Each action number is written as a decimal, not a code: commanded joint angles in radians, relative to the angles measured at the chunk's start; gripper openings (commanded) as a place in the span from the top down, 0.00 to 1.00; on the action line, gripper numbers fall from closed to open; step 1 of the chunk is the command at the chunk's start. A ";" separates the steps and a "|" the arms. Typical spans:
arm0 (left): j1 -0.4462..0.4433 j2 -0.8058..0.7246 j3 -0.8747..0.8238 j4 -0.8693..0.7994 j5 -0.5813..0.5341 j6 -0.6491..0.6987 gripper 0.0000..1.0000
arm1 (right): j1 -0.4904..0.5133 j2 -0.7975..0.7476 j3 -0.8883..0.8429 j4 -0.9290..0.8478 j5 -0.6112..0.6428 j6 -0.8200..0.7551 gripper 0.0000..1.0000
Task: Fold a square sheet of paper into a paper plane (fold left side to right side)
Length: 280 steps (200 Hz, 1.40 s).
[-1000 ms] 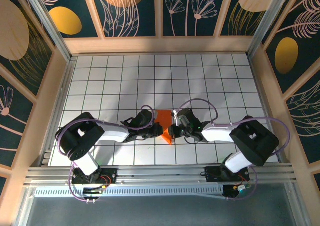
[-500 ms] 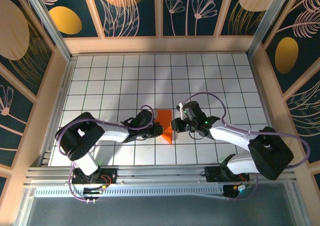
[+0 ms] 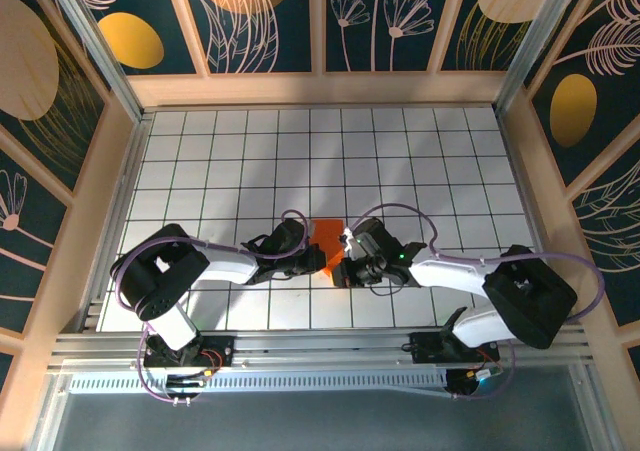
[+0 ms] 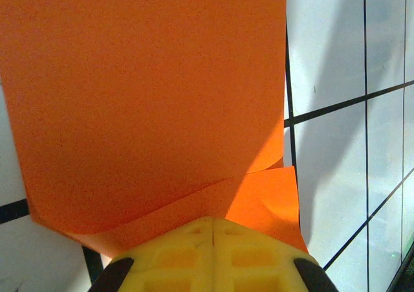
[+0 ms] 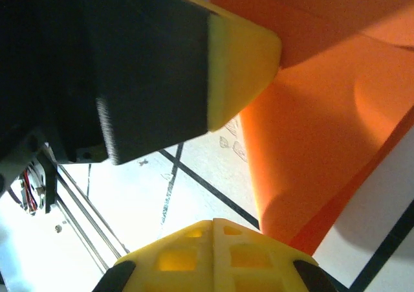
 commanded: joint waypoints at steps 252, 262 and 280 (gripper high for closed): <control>0.001 0.021 -0.001 -0.100 -0.056 0.006 1.00 | 0.005 0.061 -0.060 0.009 0.038 0.013 1.00; 0.001 0.020 -0.001 -0.103 -0.059 0.005 1.00 | 0.005 0.064 -0.062 0.009 0.036 0.014 1.00; 0.001 0.020 -0.001 -0.106 -0.060 0.006 1.00 | 0.005 0.064 -0.067 0.007 0.034 0.020 1.00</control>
